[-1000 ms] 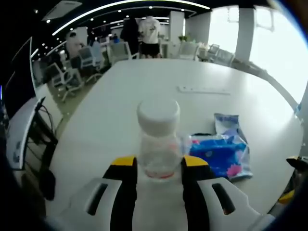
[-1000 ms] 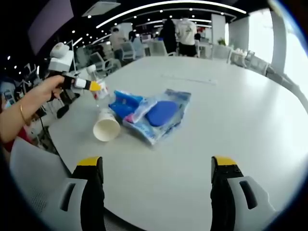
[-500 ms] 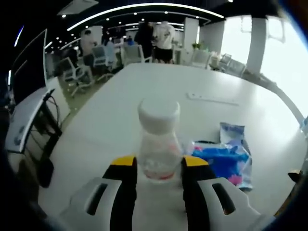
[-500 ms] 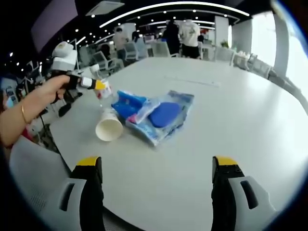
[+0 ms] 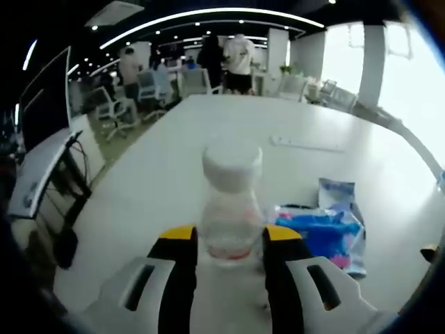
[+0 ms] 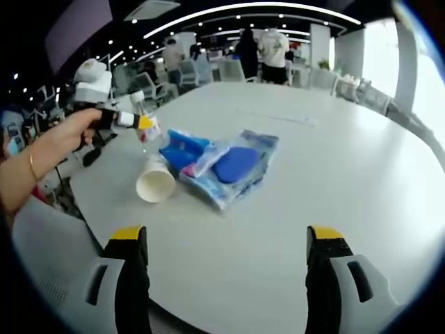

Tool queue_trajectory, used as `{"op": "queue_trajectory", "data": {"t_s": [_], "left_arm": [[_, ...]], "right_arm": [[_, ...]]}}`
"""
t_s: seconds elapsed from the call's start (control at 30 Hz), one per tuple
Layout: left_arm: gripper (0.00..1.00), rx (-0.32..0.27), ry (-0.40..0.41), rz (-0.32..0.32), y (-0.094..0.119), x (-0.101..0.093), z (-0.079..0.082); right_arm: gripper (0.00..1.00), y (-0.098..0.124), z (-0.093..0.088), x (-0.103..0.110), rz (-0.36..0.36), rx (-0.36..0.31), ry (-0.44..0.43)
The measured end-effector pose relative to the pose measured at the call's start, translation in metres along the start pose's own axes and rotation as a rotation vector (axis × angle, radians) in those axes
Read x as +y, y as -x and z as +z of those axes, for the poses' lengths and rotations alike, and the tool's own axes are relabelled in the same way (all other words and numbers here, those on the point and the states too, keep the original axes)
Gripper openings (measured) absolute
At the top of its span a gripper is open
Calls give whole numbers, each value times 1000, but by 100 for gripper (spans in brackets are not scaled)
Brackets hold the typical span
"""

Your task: Arrange the tabletop items into an orderly group along one side of the table until the central work area is clear of visible clutter.

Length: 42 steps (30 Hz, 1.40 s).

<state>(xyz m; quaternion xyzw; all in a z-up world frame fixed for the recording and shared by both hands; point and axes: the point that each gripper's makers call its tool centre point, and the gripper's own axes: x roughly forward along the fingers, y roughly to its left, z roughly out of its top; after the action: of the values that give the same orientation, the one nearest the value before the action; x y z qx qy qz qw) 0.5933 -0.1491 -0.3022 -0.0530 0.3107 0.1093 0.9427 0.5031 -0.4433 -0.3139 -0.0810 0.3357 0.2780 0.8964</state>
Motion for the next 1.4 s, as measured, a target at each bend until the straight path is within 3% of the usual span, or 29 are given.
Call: {"op": "queue_trajectory", "data": {"t_s": [0.17,0.2,0.4,0.5,0.57,0.63,0.67,0.7,0.83,1.07,1.27,1.4], "left_arm": [[40,-36,37,-36,1,-4,3],[46,-44,30,-37,1,-4,4],[56,-154,-24,-55,3,-4,14],[55,-195,-39,-54,4,-1,16],[54,-266,-50,-75,4,-2,25],[54,-271,-55,-56,4,2,22],[54,-337,-82,-53,4,3,30],[54,-362,-95,-61,6,1,31],[50,-417,-109,-67,7,0,30],[51,-423,-109,-69,1,-1,23],[43,-393,-118,-77,-7,-5,15],[39,-400,-123,-80,-8,-5,18]], "right_arm": [[94,0,-2,0,-5,11,8],[94,0,-2,-1,-7,10,11],[94,0,-3,-2,-13,10,11],[94,1,-3,-2,-17,11,13],[94,1,-2,-2,-16,9,13],[94,1,-3,-2,-14,10,14],[94,0,-3,-2,-15,11,15],[94,0,-3,-2,-17,13,17],[94,1,-3,-3,-19,13,11],[94,0,-4,-4,-22,17,13],[94,0,-6,-5,-25,23,12],[94,-1,-9,-4,-23,36,16]]}}
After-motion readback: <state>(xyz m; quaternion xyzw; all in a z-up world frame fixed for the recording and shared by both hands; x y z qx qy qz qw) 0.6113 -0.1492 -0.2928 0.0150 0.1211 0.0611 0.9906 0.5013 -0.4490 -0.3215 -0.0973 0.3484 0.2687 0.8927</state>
